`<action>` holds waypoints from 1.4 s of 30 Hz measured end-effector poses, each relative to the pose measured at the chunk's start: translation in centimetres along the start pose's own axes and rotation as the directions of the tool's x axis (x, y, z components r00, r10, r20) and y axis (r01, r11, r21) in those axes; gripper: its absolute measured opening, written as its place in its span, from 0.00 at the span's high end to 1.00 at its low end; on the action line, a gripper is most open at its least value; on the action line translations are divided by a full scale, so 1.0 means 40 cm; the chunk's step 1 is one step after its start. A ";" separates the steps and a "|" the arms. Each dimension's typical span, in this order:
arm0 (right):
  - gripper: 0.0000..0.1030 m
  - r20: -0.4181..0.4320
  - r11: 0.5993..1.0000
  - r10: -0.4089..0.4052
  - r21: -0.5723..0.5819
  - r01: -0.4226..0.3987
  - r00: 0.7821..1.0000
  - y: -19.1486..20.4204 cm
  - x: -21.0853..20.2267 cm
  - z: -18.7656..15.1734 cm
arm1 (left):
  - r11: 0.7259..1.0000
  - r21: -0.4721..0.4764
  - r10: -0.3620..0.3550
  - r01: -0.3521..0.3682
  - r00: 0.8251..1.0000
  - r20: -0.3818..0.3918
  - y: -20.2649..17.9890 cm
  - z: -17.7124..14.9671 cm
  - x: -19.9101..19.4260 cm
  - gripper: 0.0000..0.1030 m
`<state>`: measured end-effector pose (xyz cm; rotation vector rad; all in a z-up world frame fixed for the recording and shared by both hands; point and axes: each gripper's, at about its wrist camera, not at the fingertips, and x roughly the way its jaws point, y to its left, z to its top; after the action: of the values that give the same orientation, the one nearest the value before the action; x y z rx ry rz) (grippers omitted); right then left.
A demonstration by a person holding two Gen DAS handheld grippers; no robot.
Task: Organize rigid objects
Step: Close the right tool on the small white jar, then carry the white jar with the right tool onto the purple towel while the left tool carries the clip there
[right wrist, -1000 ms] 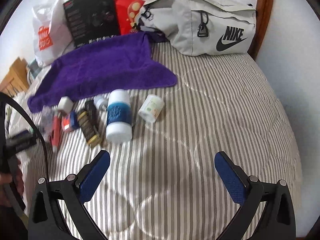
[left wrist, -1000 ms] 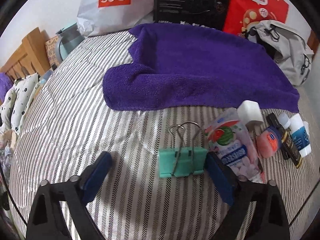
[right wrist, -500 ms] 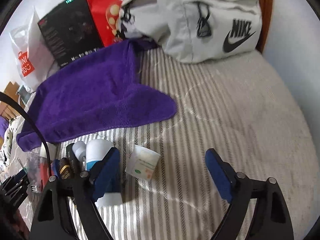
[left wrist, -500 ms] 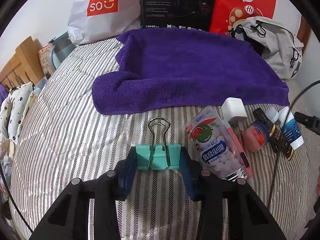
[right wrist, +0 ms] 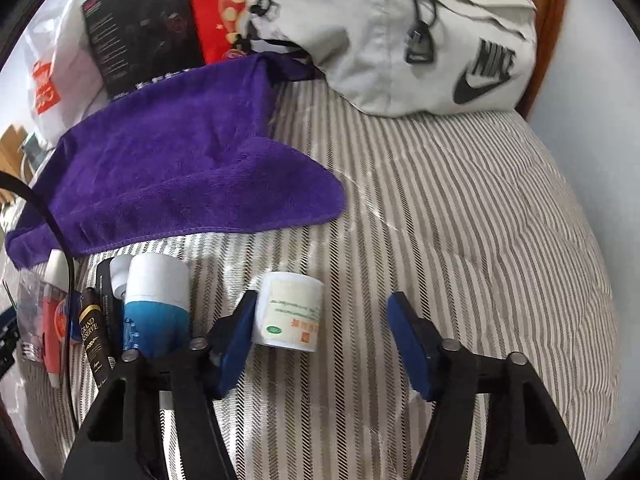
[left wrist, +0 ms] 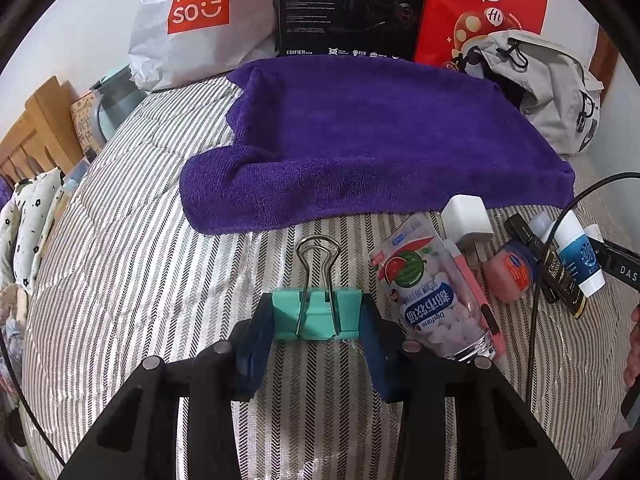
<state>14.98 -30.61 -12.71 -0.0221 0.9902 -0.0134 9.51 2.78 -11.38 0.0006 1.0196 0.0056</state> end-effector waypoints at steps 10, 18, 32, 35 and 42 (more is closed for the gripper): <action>0.72 -0.033 0.997 0.072 0.004 -0.072 0.997 -0.003 -0.013 0.006 | 0.999 0.017 -0.036 0.036 0.999 -0.011 0.015 0.004 0.000 0.62; 0.72 -0.028 0.995 0.094 -0.027 -0.095 0.995 0.001 -0.062 0.010 | 0.998 -0.021 -0.057 0.057 0.998 -0.027 0.052 0.022 -0.024 0.62; 0.72 0.043 0.969 0.208 -0.144 -0.200 0.977 0.117 -0.122 0.177 | 0.998 -0.027 -0.057 0.058 0.997 0.053 0.090 0.181 -0.084 0.62; 0.72 0.054 0.962 0.230 -0.164 -0.218 0.972 0.143 -0.100 0.224 | 0.997 -0.032 -0.068 0.071 0.995 0.069 0.090 0.227 -0.075 0.62; 0.72 0.025 0.952 0.253 -0.186 -0.244 0.967 0.184 -0.004 0.323 | 0.994 -0.049 -0.094 0.098 0.994 0.063 0.092 0.315 -0.010 0.62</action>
<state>25.70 -23.09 -5.68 -0.0648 0.9377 0.3083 20.02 6.47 -4.43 -0.0951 0.9580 -0.0554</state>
